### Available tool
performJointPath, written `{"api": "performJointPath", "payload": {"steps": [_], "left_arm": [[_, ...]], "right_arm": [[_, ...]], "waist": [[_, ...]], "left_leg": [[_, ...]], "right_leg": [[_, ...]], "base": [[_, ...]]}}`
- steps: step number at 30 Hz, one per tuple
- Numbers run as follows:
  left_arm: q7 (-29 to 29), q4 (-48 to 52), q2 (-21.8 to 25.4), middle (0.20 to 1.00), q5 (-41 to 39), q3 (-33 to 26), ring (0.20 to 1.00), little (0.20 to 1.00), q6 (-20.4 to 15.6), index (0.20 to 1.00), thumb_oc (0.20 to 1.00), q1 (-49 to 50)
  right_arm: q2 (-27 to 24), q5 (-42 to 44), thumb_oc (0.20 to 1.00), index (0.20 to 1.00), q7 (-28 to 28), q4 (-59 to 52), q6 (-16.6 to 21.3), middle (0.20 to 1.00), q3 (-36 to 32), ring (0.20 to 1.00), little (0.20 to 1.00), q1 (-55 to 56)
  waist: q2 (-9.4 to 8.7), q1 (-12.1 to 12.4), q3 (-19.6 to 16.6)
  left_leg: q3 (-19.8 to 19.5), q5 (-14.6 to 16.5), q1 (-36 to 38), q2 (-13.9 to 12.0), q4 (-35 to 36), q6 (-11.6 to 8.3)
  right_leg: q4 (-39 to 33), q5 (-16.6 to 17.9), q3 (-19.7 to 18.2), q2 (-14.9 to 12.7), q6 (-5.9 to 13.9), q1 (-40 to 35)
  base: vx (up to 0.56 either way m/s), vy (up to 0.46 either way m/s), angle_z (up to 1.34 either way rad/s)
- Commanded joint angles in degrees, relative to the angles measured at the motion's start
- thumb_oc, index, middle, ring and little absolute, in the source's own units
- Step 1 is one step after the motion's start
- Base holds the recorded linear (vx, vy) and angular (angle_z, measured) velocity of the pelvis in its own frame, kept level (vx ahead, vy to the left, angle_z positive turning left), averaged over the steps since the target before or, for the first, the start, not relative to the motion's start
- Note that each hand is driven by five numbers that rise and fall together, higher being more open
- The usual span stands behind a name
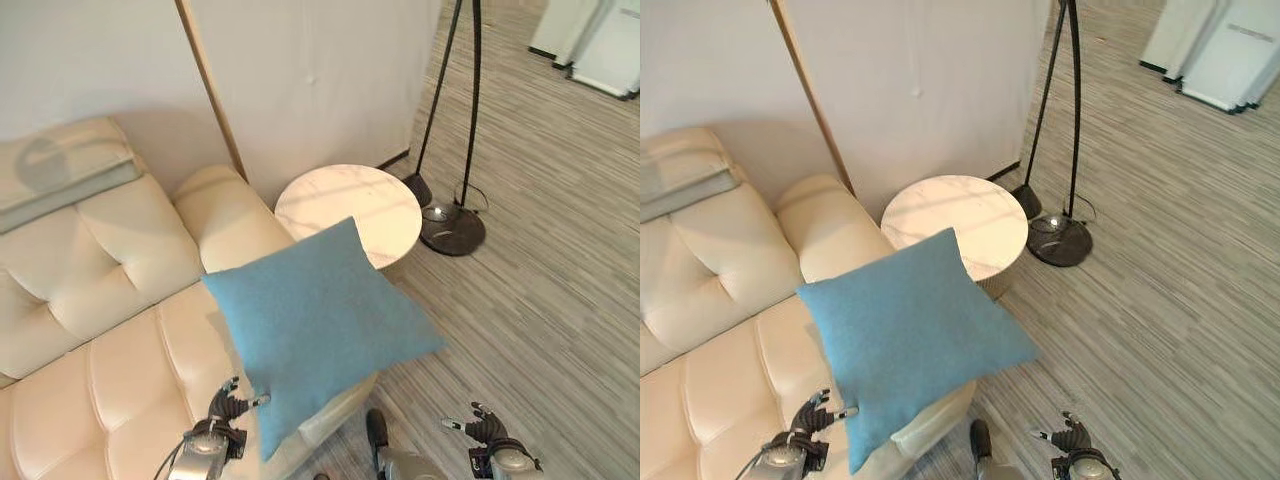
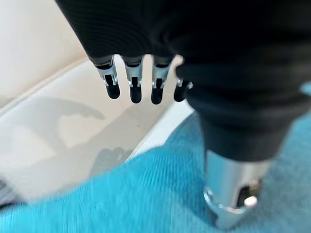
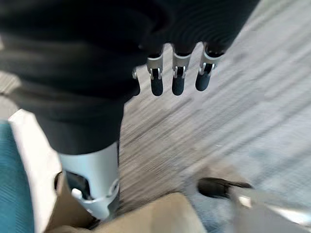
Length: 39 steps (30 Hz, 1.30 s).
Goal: Pick up all the scattered cushions and arrange them neatly on the sofa.
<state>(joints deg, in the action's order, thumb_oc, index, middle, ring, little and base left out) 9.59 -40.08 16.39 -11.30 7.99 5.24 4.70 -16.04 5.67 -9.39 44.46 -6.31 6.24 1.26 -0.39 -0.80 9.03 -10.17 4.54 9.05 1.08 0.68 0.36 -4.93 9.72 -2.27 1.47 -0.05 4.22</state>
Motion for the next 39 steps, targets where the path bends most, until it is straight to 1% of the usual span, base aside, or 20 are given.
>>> {"api": "performJointPath", "payload": {"steps": [1,2,4,5,7,8,9,11,12,13,15,17,20,25,26,27,28,30,34,39], "left_arm": [[0.4,-0.8,-0.6,1.000,-7.5,0.0,1.000,1.000,-1.3,1.000,1.000,-1.4],[0.4,-0.8,-0.6,1.000,-7.5,0.0,1.000,1.000,-1.3,1.000,1.000,-1.4],[1.1,-1.8,-1.8,1.000,-10.2,-1.1,1.000,1.000,-1.6,1.000,1.000,-1.5],[1.2,-2.3,-2.3,1.000,-11.5,-1.4,1.000,1.000,-1.6,1.000,1.000,-1.4],[1.8,-3.2,-2.9,1.000,-13.8,-2.4,1.000,1.000,-1.5,1.000,1.000,-1.7],[1.8,-3.2,-2.9,1.000,-13.8,-2.5,1.000,1.000,-1.5,1.000,1.000,-1.7],[1.5,-3.4,-3.1,1.000,-14.6,-2.7,1.000,1.000,-1.4,1.000,1.000,-1.6],[1.6,-4.7,-3.1,1.000,-14.6,-2.8,1.000,1.000,-1.2,1.000,1.000,-1.8],[1.6,-4.7,-3.1,1.000,-14.6,-2.8,1.000,1.000,-1.2,1.000,1.000,-1.8],[1.9,-5.5,-2.9,1.000,-14.3,-2.9,1.000,1.000,-1.0,1.000,1.000,-2.4],[2.1,-5.7,-2.7,1.000,-14.5,-3.1,1.000,1.000,-1.1,1.000,1.000,-2.5],[1.8,-7.3,-2.5,1.000,-13.9,-3.1,1.000,1.000,-0.9,1.000,1.000,-1.9],[1.4,-7.9,-1.7,1.000,-12.1,-2.8,1.000,1.000,-0.7,1.000,1.000,-1.9],[1.5,-8.9,0.6,1.000,-9.0,-2.8,1.000,1.000,-0.7,1.000,1.000,-3.5],[1.5,-8.9,1.2,1.000,-8.9,-3.0,1.000,1.000,-0.8,1.000,1.000,-3.9],[1.5,-8.9,1.2,1.000,-8.9,-3.0,1.000,1.000,-0.8,1.000,1.000,-3.9],[1.3,-9.8,1.9,1.000,-8.4,-3.4,1.000,1.000,-1.1,1.000,1.000,-4.4],[1.3,-10.6,2.7,1.000,-8.4,-3.9,1.000,1.000,-1.3,1.000,1.000,-5.0],[1.7,-14.6,4.9,1.000,-8.7,-7.1,1.000,1.000,-1.5,1.000,1.000,-6.2],[0.8,-16.4,8.6,1.000,-10.6,-10.8,1.000,1.000,-1.7,1.000,1.000,-7.5]], "right_arm": [[-3.1,0.5,1.000,1.000,-0.5,-2.8,1.8,1.000,0.9,1.000,1.000,-0.4],[-3.2,0.5,1.000,1.000,-0.5,-2.7,1.8,1.000,0.9,1.000,1.000,-0.4],[-3.4,0.5,1.000,1.000,-0.4,-3.1,1.9,1.000,1.2,1.000,1.000,-0.5],[-3.6,0.4,1.000,1.000,-0.5,-3.1,1.8,1.000,1.4,1.000,1.000,-0.4],[-3.4,0.6,1.000,1.000,-0.9,-2.8,1.8,1.000,1.2,1.000,1.000,-0.3],[-3.4,0.6,1.000,1.000,-0.9,-2.8,1.8,1.000,1.2,1.000,1.000,-0.3],[-2.7,0.9,1.000,1.000,-0.9,-2.1,1.4,1.000,1.5,1.000,1.000,0.0],[-2.0,0.7,1.000,1.000,-0.9,-1.9,1.1,1.000,2.0,1.000,1.000,0.2],[-2.0,0.7,1.000,1.000,-0.9,-1.9,1.1,1.000,2.1,1.000,1.000,0.2],[-1.5,0.4,1.000,1.000,-1.1,-1.5,1.1,1.000,2.9,1.000,1.000,-0.3],[-1.3,-0.1,1.000,1.000,-1.0,-1.1,0.9,1.000,3.6,1.000,1.000,-0.6],[-0.5,-1.2,1.000,1.000,-0.4,-2.1,0.6,1.000,4.3,1.000,1.000,-0.4],[0.5,-0.8,1.000,1.000,-0.3,-1.9,0.6,1.000,4.1,1.000,1.000,-0.5],[1.4,-1.2,1.000,1.000,-0.4,0.9,0.4,1.000,3.8,1.000,1.000,-1.3],[1.4,-0.8,1.000,1.000,-0.6,1.9,0.3,1.000,3.2,1.000,1.000,-1.2],[1.4,-0.8,1.000,1.000,-0.6,1.9,0.3,1.000,3.2,1.000,1.000,-1.2],[1.3,-0.2,1.000,1.000,-0.7,4.8,0.2,1.000,2.5,1.000,1.000,-1.3],[1.4,1.2,1.000,1.000,-1.2,8.5,0.2,1.000,1.0,1.000,1.000,-1.3],[0.6,4.2,1.000,1.000,-1.7,15.5,0.2,1.000,-2.4,1.000,1.000,-1.3],[-6.3,4.2,1.000,1.000,-1.1,19.8,-1.0,1.000,-6.1,1.000,1.000,-1.9]], "waist": [[-2.37,0.5,-1.3],[-2.36,0.4,-1.2],[-2.76,0.6,-0.8],[-3.06,0.8,-0.4],[-3.47,0.5,0.3],[-3.52,0.4,0.2],[-3.39,0.6,0.2],[-2.53,0.7,-0.4],[-2.54,0.5,-0.5],[-2.28,0.8,-0.2],[-2.29,1.2,-0.3],[-2.84,0.8,-1.5],[-3.42,0.9,-1.4],[-3.31,0.4,0.0],[-3.37,0.1,-0.1],[-3.36,0.1,-0.1],[-3.34,0.1,-0.3],[-3.45,0.0,-0.7],[-4.20,-0.2,-1.4],[-4.35,-0.5,-3.0]], "left_leg": [[1.9,-0.9,-4.4,-2.4,-4.1,-1.43],[1.7,-0.9,-4.4,-2.4,-4.2,-1.44],[4.6,-0.9,-6.7,-2.7,-7.9,-1.47],[6.2,-0.7,-7.8,-2.5,-9.3,-1.46],[12.9,0.3,-10.0,-3.1,-11.9,-1.15],[12.9,0.3,-10.1,-3.0,-11.9,-1.13],[14.9,0.6,-10.4,-2.2,-7.7,-0.90],[15.9,-3.8,-11.6,-1.6,-0.1,-1.00],[15.7,-4.0,-11.6,-1.6,0.2,-0.99],[17.5,-6.4,-12.5,-1.2,3.1,-2.08],[17.1,-6.9,-12.4,-0.8,4.3,-1.70],[16.6,-5.5,-11.7,-0.5,4.3,-1.34],[17.4,-4.3,-9.5,-0.2,4.3,-0.24],[18.1,-3.3,-7.7,-0.3,4.3,1.16],[17.9,-3.1,-7.6,-0.3,4.3,1.15],[17.9,-3.1,-7.6,-0.3,4.3,1.15],[18.0,-3.0,-7.5,-0.4,4.3,1.08],[18.2,-2.9,-7.3,-0.4,4.3,1.03],[19.1,-2.6,-6.2,-0.6,4.3,0.57],[19.2,-2.6,-5.2,-1.1,4.3,-0.48]], "right_leg": [[0.4,-7.6,2.4,-2.6,4.06,-1.4],[0.3,-7.6,2.5,-2.7,4.05,-1.4],[0.1,-9.1,5.4,-3.1,3.29,-3.2],[-0.1,-9.8,6.7,-3.3,3.07,-4.0],[-0.1,-11.2,10.4,-4.0,2.80,-5.4],[-0.1,-11.1,10.4,-4.0,2.81,-5.3],[-0.1,-12.0,12.8,-4.3,3.08,-6.0],[-0.1,-12.0,16.1,-4.3,3.35,-5.9],[-0.1,-12.0,16.3,-4.3,3.37,-5.9],[-0.1,-12.7,17.5,-4.0,3.65,-6.2],[-0.1,-12.4,17.6,-3.8,3.45,-5.9],[-0.1,-12.4,18.4,-4.1,3.81,-7.1],[5.0,-13.4,17.9,-5.4,4.37,-7.2],[14.9,-13.2,14.0,-6.4,6.27,-2.6],[14.3,-12.9,11.7,-5.9,6.46,-2.0],[14.3,-12.9,11.7,-5.9,6.46,-2.0],[11.5,-11.9,9.3,-5.7,6.46,-2.2],[7.6,-10.2,7.4,-5.8,6.45,-2.1],[1.0,-8.3,7.3,-5.7,6.73,-4.0],[-0.1,-9.4,7.9,-5.1,6.47,-6.4]], "base": [[0.17,-0.254,0.71],[0.16,-0.246,0.71],[0.08,-0.144,0.72],[0.04,-0.136,0.61],[0.01,-0.092,0.84],[0.03,-0.025,1.37],[0.05,0.022,1.38],[0.06,0.044,0.96],[0.08,0.085,0.93],[0.06,0.122,0.88],[0.07,0.148,0.40],[0.15,0.215,-0.04],[0.11,0.230,0.02],[0.02,0.162,-0.10],[0.03,0.058,0.01],[0.05,0.052,0.03],[0.05,0.034,0.06],[0.06,0.013,0.00],[0.08,-0.056,-0.10],[0.07,-0.094,-0.16]]}}
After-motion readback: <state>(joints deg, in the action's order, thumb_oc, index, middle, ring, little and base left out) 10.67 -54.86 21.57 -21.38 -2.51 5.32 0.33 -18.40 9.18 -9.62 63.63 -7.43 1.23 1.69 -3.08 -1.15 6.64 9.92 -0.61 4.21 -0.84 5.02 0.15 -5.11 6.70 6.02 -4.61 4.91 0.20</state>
